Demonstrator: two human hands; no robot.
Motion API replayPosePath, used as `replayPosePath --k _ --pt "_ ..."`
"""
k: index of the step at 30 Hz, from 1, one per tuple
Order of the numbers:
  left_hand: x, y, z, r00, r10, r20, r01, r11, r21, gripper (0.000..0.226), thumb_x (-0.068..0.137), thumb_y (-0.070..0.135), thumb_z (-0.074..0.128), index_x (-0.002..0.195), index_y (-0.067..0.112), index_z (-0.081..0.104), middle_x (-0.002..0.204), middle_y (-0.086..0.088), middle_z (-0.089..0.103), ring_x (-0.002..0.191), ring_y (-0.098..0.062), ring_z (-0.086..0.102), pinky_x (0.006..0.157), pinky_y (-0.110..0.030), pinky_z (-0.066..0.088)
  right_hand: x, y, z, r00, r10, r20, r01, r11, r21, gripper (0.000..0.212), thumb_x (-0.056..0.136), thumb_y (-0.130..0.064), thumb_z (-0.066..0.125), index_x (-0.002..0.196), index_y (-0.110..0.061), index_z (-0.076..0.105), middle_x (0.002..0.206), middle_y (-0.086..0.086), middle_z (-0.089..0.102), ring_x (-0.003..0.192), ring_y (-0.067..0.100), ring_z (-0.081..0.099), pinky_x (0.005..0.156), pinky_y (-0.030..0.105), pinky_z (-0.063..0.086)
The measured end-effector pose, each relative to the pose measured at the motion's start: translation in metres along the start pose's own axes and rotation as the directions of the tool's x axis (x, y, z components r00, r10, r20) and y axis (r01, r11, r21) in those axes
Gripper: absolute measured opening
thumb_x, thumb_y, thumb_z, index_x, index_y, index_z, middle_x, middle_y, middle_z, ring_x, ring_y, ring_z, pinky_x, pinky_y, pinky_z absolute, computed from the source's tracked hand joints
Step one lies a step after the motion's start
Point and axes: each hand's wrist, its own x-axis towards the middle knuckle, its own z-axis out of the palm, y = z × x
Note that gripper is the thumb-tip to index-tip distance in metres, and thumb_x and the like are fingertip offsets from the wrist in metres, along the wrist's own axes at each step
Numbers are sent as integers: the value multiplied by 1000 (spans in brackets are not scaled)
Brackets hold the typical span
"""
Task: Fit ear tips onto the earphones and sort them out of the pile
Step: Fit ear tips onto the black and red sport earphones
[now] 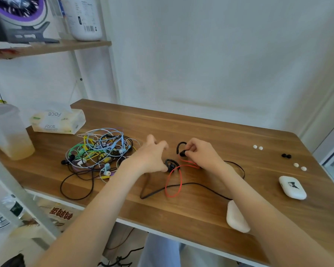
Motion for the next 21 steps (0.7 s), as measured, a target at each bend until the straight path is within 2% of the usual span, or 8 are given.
replayPosePath --k 3,7,9,12,15,17,19,21 --pt "6 2 8 989 134 -58 -131 989 67 29 88 34 65 115 31 55 126 -1 32 121 -23 31 98 -37 31 -2 -1 -4 999 30 -35 -27 997 71 4 93 -17 56 95 -17 59 86 -1 61 72 16 59 53 27 49" --pt "21 1 21 987 153 -57 -143 979 144 19 90 37 62 108 30 62 121 1 39 121 -23 32 99 -38 24 -3 -2 -12 997 36 -72 -26 990 137 4 93 -15 55 91 -18 58 88 6 66 82 22 66 61 32 55" --pt "26 1 23 985 154 -80 -148 986 72 20 92 39 59 107 27 61 114 2 43 119 -22 35 100 -39 27 -4 -1 -18 996 15 -92 -1 990 142 6 92 -14 53 89 -18 57 88 8 67 80 23 67 67 35 55" --pt "27 3 20 985 134 -111 -155 966 -207 20 95 39 55 104 21 59 106 4 55 110 -20 49 93 -37 42 -2 2 -25 992 8 -123 10 989 148 9 91 -14 52 86 -21 56 87 8 67 72 18 62 69 36 53" --pt "25 7 14 984 98 -150 -157 875 -458 22 96 41 52 100 22 61 108 6 62 102 -12 55 82 -30 44 1 6 -29 990 38 -134 -10 980 200 10 91 -13 52 86 -20 56 91 10 67 77 22 64 70 36 54" --pt "24 10 9 984 89 -152 -164 777 -608 23 98 39 49 98 20 63 105 9 65 102 -10 57 86 -31 41 2 8 -30 989 72 -132 -32 958 285 9 92 -11 51 89 -18 56 90 10 68 79 22 66 76 39 56" --pt "26 15 7 985 59 -165 -166 616 -770 24 100 32 45 105 13 60 91 7 69 92 -10 61 88 -29 40 2 8 -30 987 103 -127 -51 931 363 9 93 -8 50 93 -14 57 89 9 67 74 18 65 73 34 57" --pt "29 18 6 981 -42 -190 -154 433 -888 19 102 26 40 114 14 50 76 4 66 76 -10 60 78 -27 40 3 6 -30 985 115 -129 -51 908 417 11 93 -5 49 97 -11 57 87 8 65 69 15 62 68 28 56"
